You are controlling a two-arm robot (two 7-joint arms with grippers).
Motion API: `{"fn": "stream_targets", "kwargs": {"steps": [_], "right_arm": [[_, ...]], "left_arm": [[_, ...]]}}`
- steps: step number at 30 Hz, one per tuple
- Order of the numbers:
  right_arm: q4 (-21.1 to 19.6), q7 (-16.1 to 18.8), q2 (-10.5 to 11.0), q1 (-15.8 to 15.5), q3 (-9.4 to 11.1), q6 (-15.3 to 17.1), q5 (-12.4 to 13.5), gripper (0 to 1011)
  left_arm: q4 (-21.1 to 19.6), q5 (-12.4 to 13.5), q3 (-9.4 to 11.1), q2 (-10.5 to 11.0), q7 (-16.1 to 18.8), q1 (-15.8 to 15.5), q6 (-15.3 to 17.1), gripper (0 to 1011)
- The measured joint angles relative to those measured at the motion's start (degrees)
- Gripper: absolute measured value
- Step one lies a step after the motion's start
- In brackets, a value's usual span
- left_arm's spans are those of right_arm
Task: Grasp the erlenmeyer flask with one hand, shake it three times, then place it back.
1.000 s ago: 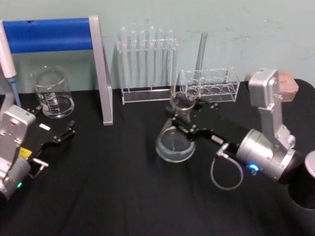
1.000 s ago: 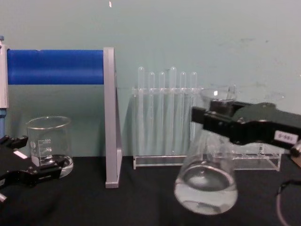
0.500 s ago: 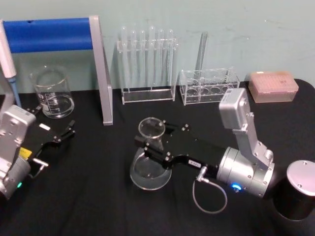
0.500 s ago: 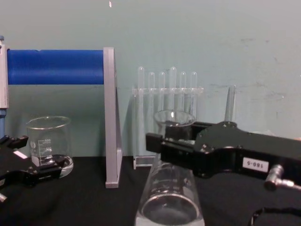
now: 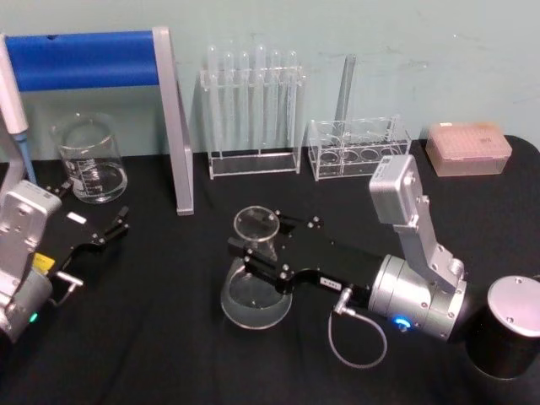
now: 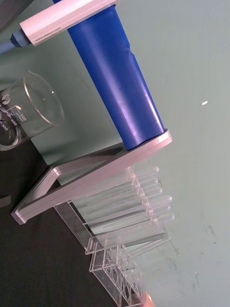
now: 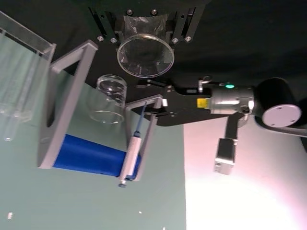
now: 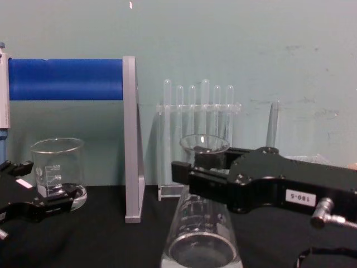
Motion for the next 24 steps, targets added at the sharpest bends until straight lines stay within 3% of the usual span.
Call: {"fn": "stream_targets", "kwargs": {"steps": [10, 24], "right_arm": [[1.5, -2.7, 0.2, 0.2, 2.9, -0.5, 0.4, 449], [4.5, -7.8, 0.5, 0.3, 10.5, -0.8, 1.0, 449]], "left_arm": [[0.0, 0.0, 0.0, 0.0, 0.0, 0.0, 0.0, 1001], [0.0, 0.0, 0.0, 0.0, 0.0, 0.0, 0.0, 1001]]}}
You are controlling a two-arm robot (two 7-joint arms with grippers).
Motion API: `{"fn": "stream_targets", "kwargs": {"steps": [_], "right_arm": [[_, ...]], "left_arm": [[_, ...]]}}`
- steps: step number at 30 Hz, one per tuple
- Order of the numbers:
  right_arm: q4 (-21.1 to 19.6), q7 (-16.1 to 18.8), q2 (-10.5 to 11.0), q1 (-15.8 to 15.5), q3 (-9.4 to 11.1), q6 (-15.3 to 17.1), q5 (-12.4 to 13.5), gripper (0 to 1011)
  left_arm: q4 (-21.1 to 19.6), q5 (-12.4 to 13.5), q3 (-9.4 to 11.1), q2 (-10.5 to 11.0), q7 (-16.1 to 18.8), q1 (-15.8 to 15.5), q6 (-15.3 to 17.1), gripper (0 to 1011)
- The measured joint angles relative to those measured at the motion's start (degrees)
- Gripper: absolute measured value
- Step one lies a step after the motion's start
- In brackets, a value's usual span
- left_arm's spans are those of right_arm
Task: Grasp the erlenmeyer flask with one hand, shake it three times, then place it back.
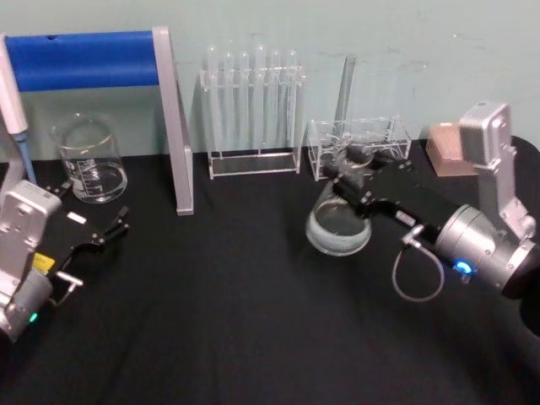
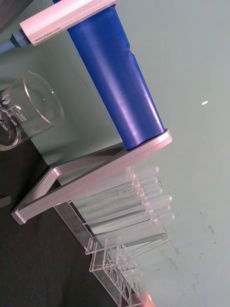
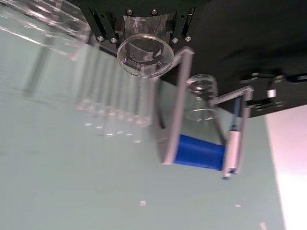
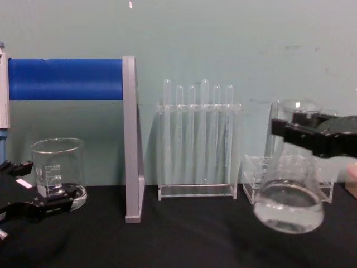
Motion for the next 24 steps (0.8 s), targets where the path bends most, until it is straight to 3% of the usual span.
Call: {"fn": "stream_targets", "kwargs": {"steps": [13, 24], "right_arm": [[2.0, -3.4, -0.5, -0.6, 5.7, 0.0, -0.7, 449], [2.6, -3.9, -1.3, -0.9, 7.8, 0.2, -1.7, 449]], "left_arm": [[0.0, 0.0, 0.0, 0.0, 0.0, 0.0, 0.0, 1001], [0.0, 0.0, 0.0, 0.0, 0.0, 0.0, 0.0, 1001]]}}
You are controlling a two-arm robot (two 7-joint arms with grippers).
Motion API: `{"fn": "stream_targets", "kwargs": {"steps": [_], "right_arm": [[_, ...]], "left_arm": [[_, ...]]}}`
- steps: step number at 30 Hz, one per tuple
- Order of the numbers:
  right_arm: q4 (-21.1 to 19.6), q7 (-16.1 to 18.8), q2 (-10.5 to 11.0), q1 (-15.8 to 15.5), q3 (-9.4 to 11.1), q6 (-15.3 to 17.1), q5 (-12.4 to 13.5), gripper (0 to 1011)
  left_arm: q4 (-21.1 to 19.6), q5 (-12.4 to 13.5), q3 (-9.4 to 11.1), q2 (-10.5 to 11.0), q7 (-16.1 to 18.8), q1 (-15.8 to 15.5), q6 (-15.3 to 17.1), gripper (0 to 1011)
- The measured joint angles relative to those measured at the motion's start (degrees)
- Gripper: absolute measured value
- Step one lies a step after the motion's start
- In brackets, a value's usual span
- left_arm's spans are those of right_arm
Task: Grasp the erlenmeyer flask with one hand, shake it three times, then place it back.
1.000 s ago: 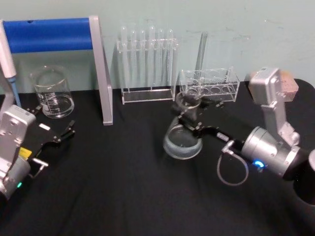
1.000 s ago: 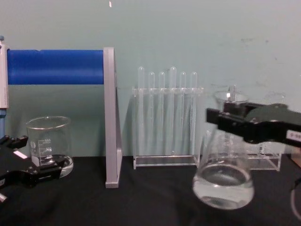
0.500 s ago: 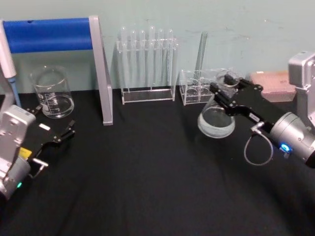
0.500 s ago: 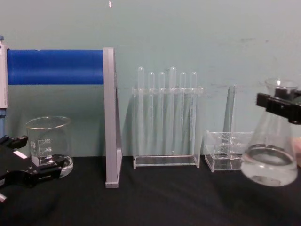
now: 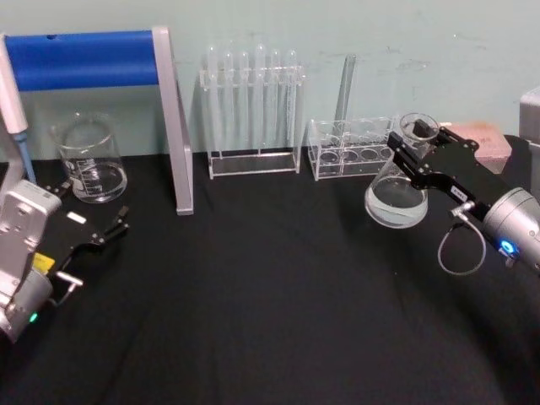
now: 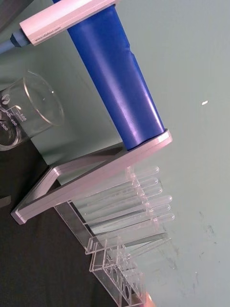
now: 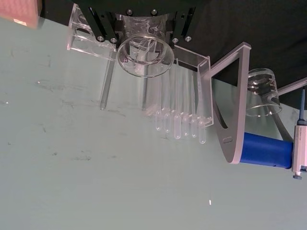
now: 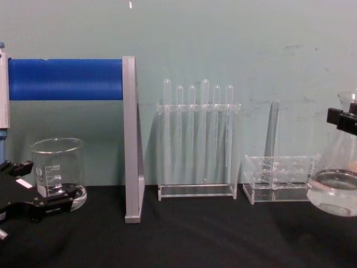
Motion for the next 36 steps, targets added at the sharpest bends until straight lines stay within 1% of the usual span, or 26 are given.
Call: {"fn": "stream_targets", "kwargs": {"steps": [7, 12, 19, 29, 36], "right_arm": [[-0.2, 0.7, -0.6, -0.1, 0.1, 0.2, -0.3, 449], [-0.8, 1.6, -1.0, -0.3, -0.5, 0.2, -0.2, 449], [-1.9, 3.3, -1.4, -0.4, -2.2, 0.3, 0.1, 449], [-2.8, 5.2, -1.7, -0.4, -5.7, 0.5, 0.7, 449], [-2.9, 5.6, -1.6, -0.2, -6.8, 0.5, 1.1, 449]], "left_arm": [[0.0, 0.0, 0.0, 0.0, 0.0, 0.0, 0.0, 1001], [0.0, 0.0, 0.0, 0.0, 0.0, 0.0, 0.0, 1001], [0.0, 0.0, 0.0, 0.0, 0.0, 0.0, 0.0, 1001], [0.0, 0.0, 0.0, 0.0, 0.0, 0.0, 0.0, 1001], [0.0, 0.0, 0.0, 0.0, 0.0, 0.0, 0.0, 1001]]}}
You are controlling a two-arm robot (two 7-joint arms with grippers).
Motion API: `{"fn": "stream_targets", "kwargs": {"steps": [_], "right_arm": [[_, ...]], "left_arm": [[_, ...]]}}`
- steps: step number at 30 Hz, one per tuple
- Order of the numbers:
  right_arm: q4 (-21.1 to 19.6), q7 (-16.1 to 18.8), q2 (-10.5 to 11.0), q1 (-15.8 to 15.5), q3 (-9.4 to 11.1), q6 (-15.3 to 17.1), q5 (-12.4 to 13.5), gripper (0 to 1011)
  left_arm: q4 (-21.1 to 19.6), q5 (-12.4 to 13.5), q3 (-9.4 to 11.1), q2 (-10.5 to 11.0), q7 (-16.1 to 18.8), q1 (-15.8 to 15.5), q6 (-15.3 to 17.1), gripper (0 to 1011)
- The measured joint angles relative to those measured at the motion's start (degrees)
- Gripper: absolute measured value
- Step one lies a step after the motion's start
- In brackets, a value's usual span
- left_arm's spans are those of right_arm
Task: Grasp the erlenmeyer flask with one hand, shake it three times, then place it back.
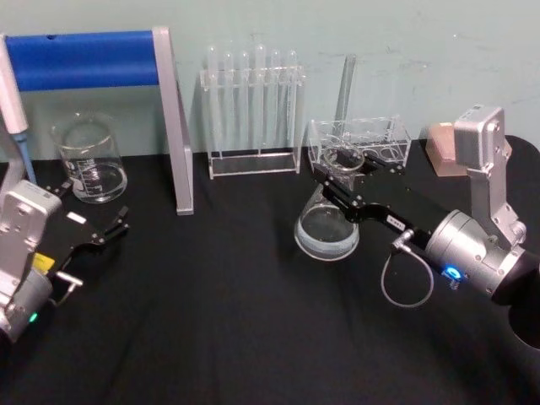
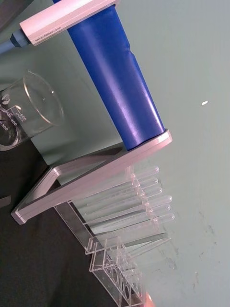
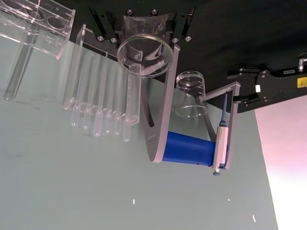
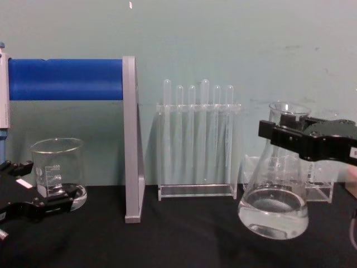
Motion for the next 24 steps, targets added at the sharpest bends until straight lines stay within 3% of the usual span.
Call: {"fn": "stream_targets", "kwargs": {"steps": [24], "right_arm": [[2.3, -0.7, 0.1, 0.0, -1.6, 0.0, 0.3, 449]], "left_arm": [[0.0, 0.0, 0.0, 0.0, 0.0, 0.0, 0.0, 1001]]}}
